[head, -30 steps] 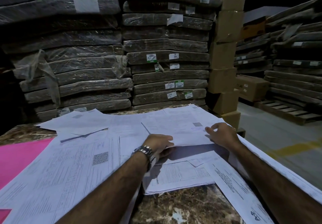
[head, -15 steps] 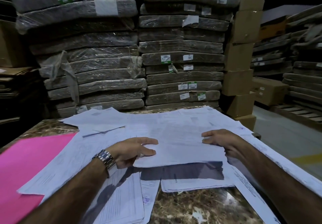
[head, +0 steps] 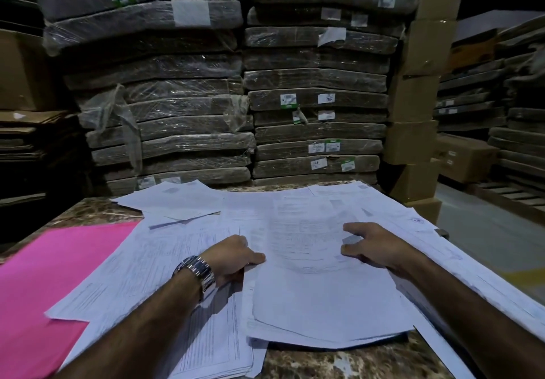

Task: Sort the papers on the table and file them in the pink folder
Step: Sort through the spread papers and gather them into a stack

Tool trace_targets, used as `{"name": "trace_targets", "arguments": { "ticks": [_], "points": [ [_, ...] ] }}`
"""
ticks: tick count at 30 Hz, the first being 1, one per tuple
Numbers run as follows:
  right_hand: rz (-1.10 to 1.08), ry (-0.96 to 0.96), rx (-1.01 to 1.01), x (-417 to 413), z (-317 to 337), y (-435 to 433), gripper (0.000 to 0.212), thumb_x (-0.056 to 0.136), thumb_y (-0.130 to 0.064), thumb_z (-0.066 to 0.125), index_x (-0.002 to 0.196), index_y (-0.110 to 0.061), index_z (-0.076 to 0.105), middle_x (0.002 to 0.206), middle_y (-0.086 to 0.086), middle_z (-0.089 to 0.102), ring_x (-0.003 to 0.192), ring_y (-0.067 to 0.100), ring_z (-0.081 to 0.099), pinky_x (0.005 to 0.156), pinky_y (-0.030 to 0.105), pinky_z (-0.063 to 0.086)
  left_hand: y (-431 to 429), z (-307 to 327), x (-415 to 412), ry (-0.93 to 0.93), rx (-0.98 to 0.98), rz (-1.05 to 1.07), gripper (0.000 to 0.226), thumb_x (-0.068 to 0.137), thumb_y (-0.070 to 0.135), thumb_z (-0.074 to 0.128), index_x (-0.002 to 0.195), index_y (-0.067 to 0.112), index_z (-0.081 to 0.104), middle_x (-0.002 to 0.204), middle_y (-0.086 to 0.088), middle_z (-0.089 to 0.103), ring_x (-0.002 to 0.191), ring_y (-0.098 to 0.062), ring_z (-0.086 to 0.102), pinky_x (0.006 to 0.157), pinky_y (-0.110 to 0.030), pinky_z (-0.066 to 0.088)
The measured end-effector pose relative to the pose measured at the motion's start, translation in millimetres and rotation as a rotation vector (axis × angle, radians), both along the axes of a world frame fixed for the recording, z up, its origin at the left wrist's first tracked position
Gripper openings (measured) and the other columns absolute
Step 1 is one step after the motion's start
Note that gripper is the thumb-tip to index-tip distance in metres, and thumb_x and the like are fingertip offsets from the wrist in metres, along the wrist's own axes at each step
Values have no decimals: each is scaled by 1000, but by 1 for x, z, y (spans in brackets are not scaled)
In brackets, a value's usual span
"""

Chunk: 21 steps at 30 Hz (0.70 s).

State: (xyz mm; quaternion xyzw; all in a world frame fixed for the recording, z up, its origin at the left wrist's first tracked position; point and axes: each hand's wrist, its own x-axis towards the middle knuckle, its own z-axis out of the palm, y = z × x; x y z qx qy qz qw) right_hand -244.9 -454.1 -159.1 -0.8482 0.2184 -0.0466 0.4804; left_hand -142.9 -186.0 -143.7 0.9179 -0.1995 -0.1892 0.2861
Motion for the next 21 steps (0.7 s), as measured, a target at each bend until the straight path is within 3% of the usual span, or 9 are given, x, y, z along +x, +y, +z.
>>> {"name": "trace_targets", "arguments": {
  "ticks": [2, 5, 7, 11, 14, 15, 17, 19, 21],
  "points": [
    [43, 0, 15, 2, 0, 6, 59, 88, -7, 66, 143, -13, 43, 126, 9, 58, 65, 13, 60, 49, 16, 45, -2, 2, -3, 29, -68, 11, 35, 88, 40, 61, 72, 17, 41, 76, 3, 49, 65, -10, 46, 53, -25, 33],
    [109, -26, -132, 9, -5, 11, 57, 91, -22, 64, 143, -20, 42, 148, 1, 44, 119, 19, 55, 87, 23, 51, -6, 3, -8, 87, -150, 44, 35, 88, 38, 63, 73, 15, 41, 72, 3, 49, 59, -8, 46, 43, -19, 38],
    [154, -22, -260, 14, -5, 18, 57, 93, -32, 60, 145, -28, 37, 151, -1, 39, 132, 21, 43, 100, 26, 41, -6, 1, -5, 55, -116, 64, 37, 85, 45, 63, 75, 16, 43, 72, 4, 49, 61, -9, 45, 49, -23, 32],
    [145, -77, -194, 16, -4, 22, 55, 95, -29, 56, 145, -32, 35, 154, -2, 35, 126, 21, 48, 93, 28, 47, -9, -7, 2, 36, -112, 83, 29, 84, 35, 66, 80, 18, 43, 75, 5, 49, 64, -8, 45, 54, -23, 32],
    [126, -114, -80, 14, -6, 18, 56, 93, -19, 59, 144, -33, 37, 153, -1, 36, 94, 14, 62, 69, 24, 52, -9, -8, 4, 51, -129, 65, 28, 81, 26, 68, 96, 12, 49, 92, -2, 57, 75, -15, 51, 59, -25, 36],
    [126, -108, -71, 13, -6, 16, 56, 93, -17, 59, 143, -32, 38, 153, 0, 37, 87, 12, 60, 65, 20, 49, -9, -6, 4, 69, -147, 57, 32, 81, 23, 68, 106, 11, 51, 99, -2, 60, 79, -15, 54, 60, -24, 38],
    [107, -117, -45, 9, -5, 16, 53, 92, -11, 61, 139, -28, 45, 149, -1, 41, 94, 9, 57, 67, 14, 46, -8, -6, 4, 105, -204, 62, 45, 80, 17, 69, 122, 12, 51, 105, -3, 66, 82, -15, 58, 62, -25, 46],
    [47, -123, 69, 4, -1, 16, 45, 89, -6, 64, 131, -19, 56, 139, 1, 49, 96, 11, 64, 65, 12, 50, -7, -6, 4, 132, -269, 73, 56, 79, 12, 69, 131, 14, 47, 99, -1, 67, 82, -18, 61, 72, -30, 54],
    [20, -118, 157, -2, 5, 15, 37, 86, -3, 67, 122, -11, 63, 124, 6, 60, 89, 20, 70, 63, 15, 52, -7, -6, 2, 128, -283, 79, 66, 82, 10, 67, 139, 19, 35, 92, 3, 64, 80, -17, 60, 68, -27, 53]
  ]
}}
